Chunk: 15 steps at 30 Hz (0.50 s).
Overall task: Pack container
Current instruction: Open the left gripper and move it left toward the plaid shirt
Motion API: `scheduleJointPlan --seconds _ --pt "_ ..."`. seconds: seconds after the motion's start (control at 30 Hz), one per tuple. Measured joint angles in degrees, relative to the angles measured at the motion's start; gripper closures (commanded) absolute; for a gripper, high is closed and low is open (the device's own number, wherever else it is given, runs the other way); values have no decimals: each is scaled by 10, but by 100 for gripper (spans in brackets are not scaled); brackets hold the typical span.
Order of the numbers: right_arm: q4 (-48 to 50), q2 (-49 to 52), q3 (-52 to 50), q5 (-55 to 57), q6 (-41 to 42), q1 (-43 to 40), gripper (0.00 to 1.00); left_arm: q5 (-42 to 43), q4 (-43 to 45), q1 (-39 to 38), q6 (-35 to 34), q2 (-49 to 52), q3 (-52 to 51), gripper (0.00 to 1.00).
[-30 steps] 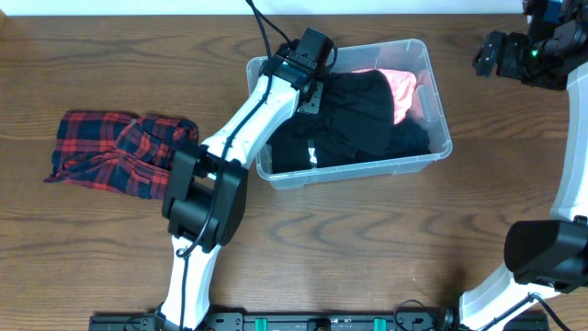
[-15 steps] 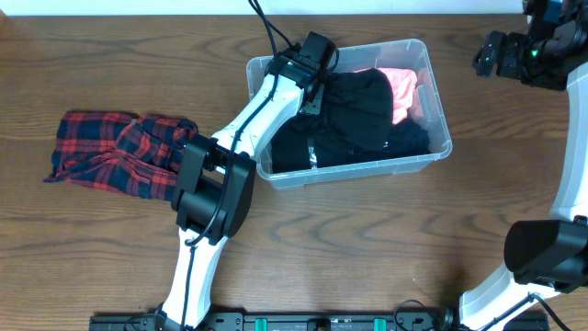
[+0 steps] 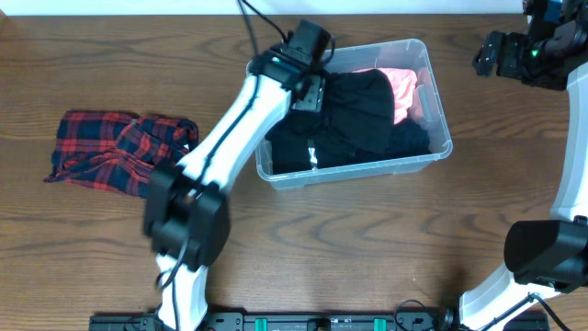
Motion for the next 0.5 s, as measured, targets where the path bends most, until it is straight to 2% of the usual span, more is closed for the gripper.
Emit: scheduleJointPlan --seconds 0.2,0.33,0.5 --pt "0 0 0 0 0 0 1 2 -51 6 -1 -139 0 1" --pt "0 0 0 0 0 0 1 0 -122 37 -1 -192 2 2" --pt "0 0 0 0 0 0 1 -17 -229 103 -1 -198 2 2"
